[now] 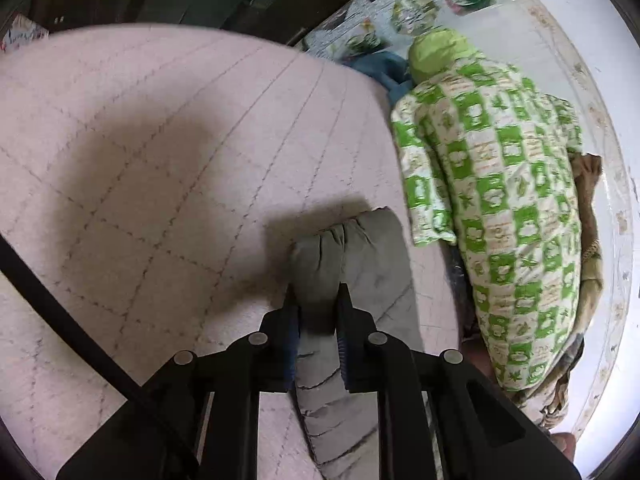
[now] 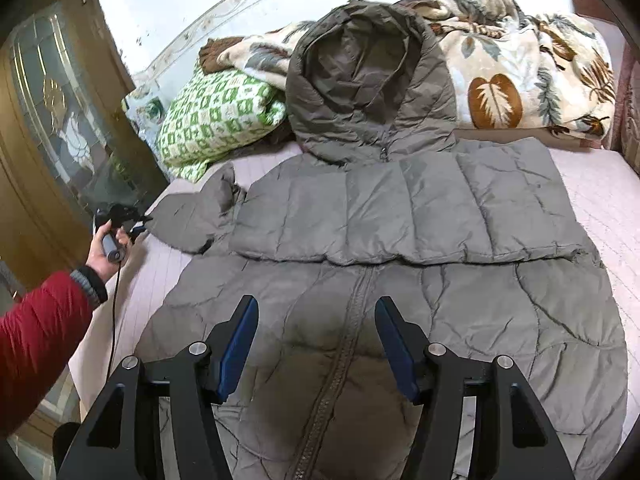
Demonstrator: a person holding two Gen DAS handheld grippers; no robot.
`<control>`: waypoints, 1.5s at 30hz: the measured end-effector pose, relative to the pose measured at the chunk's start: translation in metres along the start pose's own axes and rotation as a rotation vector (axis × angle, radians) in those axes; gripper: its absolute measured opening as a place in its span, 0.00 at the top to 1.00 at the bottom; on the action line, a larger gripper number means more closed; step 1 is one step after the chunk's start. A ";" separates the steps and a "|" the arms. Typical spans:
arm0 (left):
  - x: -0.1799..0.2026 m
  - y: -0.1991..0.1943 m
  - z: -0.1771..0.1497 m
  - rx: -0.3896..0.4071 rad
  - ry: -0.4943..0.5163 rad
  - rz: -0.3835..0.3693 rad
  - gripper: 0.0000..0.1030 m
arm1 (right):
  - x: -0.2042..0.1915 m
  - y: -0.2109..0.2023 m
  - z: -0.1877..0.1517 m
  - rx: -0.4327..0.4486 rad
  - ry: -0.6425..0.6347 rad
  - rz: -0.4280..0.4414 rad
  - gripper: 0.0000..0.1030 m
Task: Fold large clothes
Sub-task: 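Fold the held sleeve across the coat body with the left gripper, release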
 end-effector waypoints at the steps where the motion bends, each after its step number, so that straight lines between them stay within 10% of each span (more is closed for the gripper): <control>1: 0.008 -0.007 0.002 0.006 0.008 -0.021 0.85 | 0.001 -0.001 0.002 0.005 0.005 -0.003 0.37; 11: 0.112 -0.100 0.011 0.074 0.199 -0.147 0.85 | 0.030 -0.024 0.024 0.093 0.056 -0.078 0.37; 20: 0.250 -0.211 -0.048 0.088 0.414 -0.313 0.85 | 0.067 -0.052 0.044 0.178 0.092 -0.146 0.37; 34: 0.418 -0.312 -0.286 -0.097 0.688 -0.554 0.85 | 0.141 -0.104 0.064 0.291 0.216 -0.246 0.37; 45: 0.392 -0.268 -0.530 -0.374 0.878 -0.525 0.85 | 0.169 -0.117 0.067 0.310 0.282 -0.272 0.37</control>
Point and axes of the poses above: each gripper's, at about its wrist camera, not at the fingertips, and y roughly the way its jaws point, x to its right, z to its top, the point moved 9 cm from there along y, roughly the way its jaws point, and after that the axes turned 12 degrees about x, right-handed, at the moved point
